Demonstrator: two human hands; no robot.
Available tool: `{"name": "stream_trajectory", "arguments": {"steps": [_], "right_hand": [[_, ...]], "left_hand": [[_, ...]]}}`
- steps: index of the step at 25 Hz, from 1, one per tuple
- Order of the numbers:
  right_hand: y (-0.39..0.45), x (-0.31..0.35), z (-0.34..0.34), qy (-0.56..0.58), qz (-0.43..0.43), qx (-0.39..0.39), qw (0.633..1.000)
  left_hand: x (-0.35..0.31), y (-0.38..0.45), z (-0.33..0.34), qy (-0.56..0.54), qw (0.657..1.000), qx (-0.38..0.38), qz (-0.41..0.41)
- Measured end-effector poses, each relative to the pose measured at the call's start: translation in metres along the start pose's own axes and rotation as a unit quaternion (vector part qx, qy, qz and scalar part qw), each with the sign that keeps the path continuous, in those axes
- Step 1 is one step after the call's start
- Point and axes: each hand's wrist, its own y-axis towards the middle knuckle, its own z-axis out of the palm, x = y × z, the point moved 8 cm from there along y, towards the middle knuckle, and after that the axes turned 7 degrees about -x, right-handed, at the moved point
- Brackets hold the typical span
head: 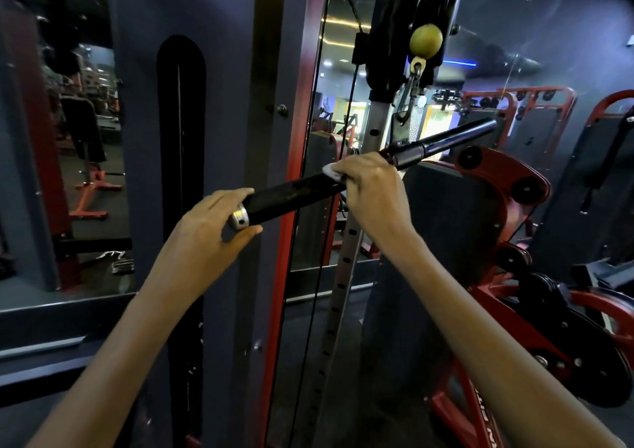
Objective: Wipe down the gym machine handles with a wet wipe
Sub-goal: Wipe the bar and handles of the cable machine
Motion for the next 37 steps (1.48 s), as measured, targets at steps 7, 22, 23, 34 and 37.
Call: {"name": "stream_trajectory", "arguments": {"steps": [7,22,23,34,37], "right_hand": [[0.018,-0.036,0.003,-0.035,0.114,-0.008,0.993],[-0.017,0.060,0.011,0.023,0.007,-0.057,0.998],[-0.025,0.072,0.015,0.059,-0.022,-0.051,0.997],[-0.040,0.075,0.023,0.093,-0.023,-0.070,0.993],[-0.047,0.087,0.027,0.096,-0.068,-0.021,0.993]], "left_hand": [[-0.003,-0.007,0.004,-0.008,1.000,-0.003,0.013],[0.008,-0.004,0.004,-0.039,0.999,0.007,0.037],[0.010,-0.004,0.005,-0.044,0.998,0.008,0.036],[0.020,-0.006,0.016,-0.073,0.996,0.016,0.052],[0.024,-0.005,0.017,-0.093,0.995,0.030,0.010]]}}
